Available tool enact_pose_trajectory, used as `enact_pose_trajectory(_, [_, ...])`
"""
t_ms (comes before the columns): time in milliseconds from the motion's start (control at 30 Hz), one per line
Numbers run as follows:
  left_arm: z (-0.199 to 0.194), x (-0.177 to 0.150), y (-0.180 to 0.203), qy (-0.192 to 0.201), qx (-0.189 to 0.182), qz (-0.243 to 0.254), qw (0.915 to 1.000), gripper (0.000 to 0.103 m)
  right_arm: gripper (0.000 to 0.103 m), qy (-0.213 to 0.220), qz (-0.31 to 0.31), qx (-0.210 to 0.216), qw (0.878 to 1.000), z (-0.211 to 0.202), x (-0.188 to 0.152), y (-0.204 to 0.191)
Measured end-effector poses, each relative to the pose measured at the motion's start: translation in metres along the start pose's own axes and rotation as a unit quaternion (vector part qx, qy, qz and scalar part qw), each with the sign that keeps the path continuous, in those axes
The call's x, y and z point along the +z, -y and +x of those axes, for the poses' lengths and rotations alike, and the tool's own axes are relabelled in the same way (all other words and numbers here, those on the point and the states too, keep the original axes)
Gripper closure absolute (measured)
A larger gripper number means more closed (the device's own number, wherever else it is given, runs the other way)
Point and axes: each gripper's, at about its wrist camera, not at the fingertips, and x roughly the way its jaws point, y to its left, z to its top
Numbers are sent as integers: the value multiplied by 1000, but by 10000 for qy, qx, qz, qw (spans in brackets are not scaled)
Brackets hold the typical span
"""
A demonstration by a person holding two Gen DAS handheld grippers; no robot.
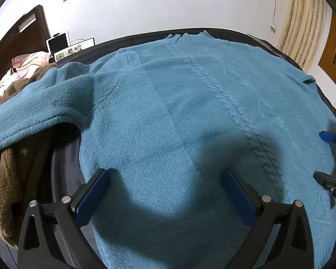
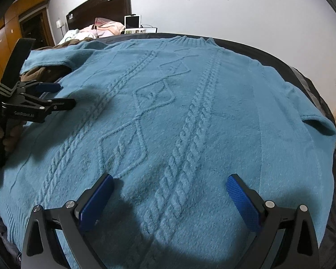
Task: Fold clothes
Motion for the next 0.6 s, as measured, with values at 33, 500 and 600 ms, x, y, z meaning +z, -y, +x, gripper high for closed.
enact_pose_trajectory(33, [0,-1,-1,-3,1,-1,10000,1,1,2,-7,7,10000,-1,0,0])
enact_pose_trajectory(500, [-19,14,17,-135,-272,-84,9995,0,1,714,1292,164,9889,-45,-19,82])
enact_pose_trajectory(600, [-31,21,36,-28,-545,24,9985,0,1,845,1916,-130,9777,-61,-30,128])
